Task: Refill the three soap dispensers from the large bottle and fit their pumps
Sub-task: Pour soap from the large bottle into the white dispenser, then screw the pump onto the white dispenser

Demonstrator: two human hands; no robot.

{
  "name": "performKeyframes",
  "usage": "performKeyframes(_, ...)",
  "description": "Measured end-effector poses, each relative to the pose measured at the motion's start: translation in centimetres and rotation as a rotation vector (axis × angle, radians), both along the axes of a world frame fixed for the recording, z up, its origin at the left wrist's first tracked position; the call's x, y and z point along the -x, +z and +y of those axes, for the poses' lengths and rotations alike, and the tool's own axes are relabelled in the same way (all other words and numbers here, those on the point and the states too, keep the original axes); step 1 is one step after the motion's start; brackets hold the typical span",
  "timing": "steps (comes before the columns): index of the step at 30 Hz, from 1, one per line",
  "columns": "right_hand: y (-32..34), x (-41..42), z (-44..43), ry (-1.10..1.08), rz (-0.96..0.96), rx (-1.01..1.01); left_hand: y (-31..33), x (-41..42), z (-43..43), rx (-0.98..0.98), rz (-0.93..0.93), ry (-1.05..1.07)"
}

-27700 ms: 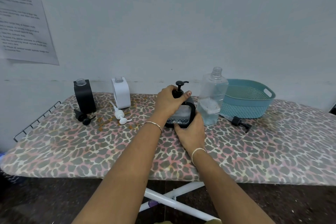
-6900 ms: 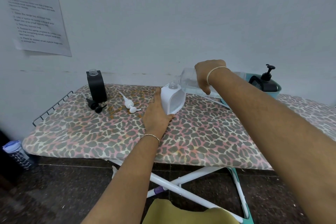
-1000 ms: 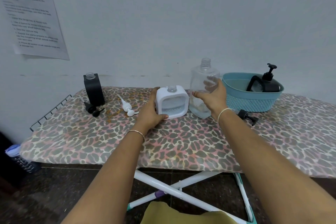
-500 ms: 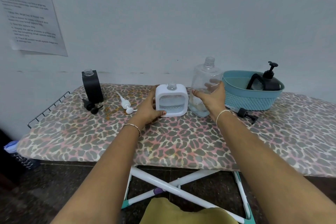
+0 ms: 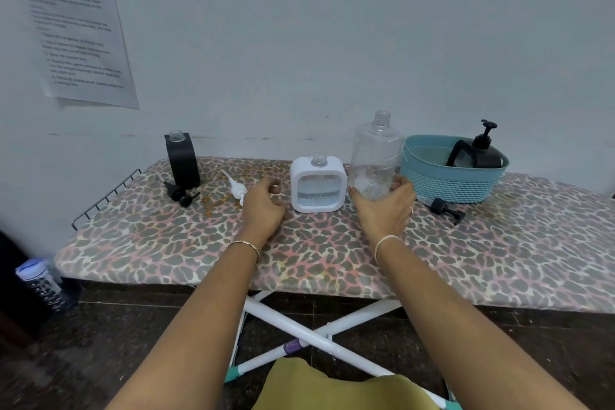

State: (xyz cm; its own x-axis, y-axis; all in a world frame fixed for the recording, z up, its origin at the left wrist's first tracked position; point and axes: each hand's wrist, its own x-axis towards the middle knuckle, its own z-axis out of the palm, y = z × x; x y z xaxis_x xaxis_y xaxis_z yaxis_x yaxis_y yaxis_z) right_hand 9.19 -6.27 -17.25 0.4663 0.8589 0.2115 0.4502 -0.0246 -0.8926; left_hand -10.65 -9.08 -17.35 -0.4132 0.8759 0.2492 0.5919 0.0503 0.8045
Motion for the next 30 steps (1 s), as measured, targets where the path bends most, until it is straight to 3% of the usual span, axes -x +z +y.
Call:
performKeyframes(5,-0.2,3.0,-2.2,0.116,-0.137,-0.076,0.6,2.1,-1.7,-0.08,0.084,0.078)
performKeyframes(9,-0.7,5.7,-2.7,0.174,-0.183,-0.058,0.3,4.4,-2.4,-0.127,0.27,0.161)
performKeyframes(20,-2.4,8.2,-2.4,0.227,-0.191,0.031,0.3,8.0,-0.8,0.208,0.939,0.025)
performKeyframes(24,-2.7,8.2,-2.2,0.257,-0.192,0.044,0.8,8.5,0.5,0.336,1.014,-0.028)
performKeyframes(30,-2.8,8.1,-2.2,0.283,-0.2,0.053,0.6,7.7,1.7,0.323,1.06,-0.026)
